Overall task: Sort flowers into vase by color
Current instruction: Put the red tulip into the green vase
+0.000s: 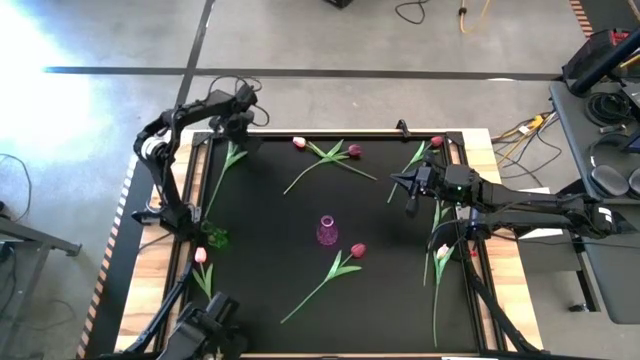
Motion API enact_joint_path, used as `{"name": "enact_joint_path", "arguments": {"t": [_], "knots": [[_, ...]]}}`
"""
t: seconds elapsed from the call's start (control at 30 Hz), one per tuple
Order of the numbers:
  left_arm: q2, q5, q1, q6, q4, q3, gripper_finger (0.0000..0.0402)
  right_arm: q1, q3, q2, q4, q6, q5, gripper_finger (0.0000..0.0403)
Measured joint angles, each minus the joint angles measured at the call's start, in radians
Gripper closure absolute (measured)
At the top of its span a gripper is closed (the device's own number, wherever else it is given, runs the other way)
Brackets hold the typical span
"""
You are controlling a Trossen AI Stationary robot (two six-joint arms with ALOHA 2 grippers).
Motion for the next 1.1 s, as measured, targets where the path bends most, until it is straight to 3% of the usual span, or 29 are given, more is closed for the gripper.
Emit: {"name": "enact_joint_path", "arguments": {"t": [0.23,0.47,0.67,0.93,1.1], "knots": [[-0.103,0.042,-0.008,-0.003,0.033,0.03,0.0401,0.0,0.0,0.0,0.0,0.0,0.0,0.0394],[-0.136,0.056,-0.007,-0.094,0.024,-0.024,0.0395,0.0,0.0,0.0,0.0,0.0,0.0,0.0394],[-0.089,0.121,-0.007,-0.192,0.019,-0.063,0.0349,0.0,0.0,0.0,0.0,0.0,0.0,0.0394],[-0.095,0.114,-0.008,-0.244,-0.072,-0.084,0.0273,0.0,0.0,0.0,0.0,0.0,0.0,0.0394],[-0.083,0.087,-0.007,-0.267,-0.072,-0.111,0.026,0.0,0.0,0.0,0.0,0.005,0.0,0.0394]]}}
